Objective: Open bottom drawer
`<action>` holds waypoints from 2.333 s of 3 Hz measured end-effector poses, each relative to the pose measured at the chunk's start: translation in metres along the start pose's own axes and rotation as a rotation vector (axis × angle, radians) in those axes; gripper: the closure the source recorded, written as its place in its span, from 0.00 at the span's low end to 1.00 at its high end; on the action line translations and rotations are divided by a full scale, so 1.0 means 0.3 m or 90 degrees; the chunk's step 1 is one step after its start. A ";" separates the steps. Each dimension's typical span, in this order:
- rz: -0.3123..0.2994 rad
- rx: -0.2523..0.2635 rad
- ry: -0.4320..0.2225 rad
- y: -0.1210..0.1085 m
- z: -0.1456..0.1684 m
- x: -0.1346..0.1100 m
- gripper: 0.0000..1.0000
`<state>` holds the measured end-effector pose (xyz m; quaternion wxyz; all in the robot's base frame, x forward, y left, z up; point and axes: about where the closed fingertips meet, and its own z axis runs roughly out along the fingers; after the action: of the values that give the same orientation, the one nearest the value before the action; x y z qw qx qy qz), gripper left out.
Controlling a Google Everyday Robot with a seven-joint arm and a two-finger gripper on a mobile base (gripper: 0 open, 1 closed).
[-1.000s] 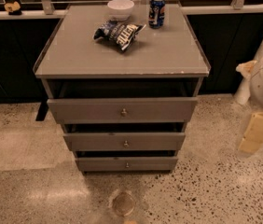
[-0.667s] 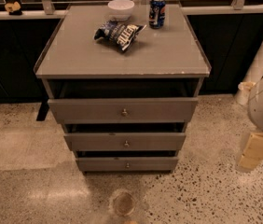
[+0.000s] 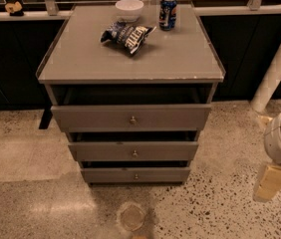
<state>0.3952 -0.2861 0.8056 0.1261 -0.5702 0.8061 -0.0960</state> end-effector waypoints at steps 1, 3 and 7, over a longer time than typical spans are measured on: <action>0.025 -0.046 -0.024 0.011 0.108 0.077 0.00; 0.053 -0.113 -0.103 0.018 0.225 0.121 0.00; 0.149 -0.210 -0.182 0.185 0.504 0.217 0.00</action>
Offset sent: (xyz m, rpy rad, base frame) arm 0.0083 -0.0535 -0.0963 0.4137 0.1725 -0.0163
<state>0.3722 -0.3309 0.6393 0.1548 -0.4937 0.8452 0.1338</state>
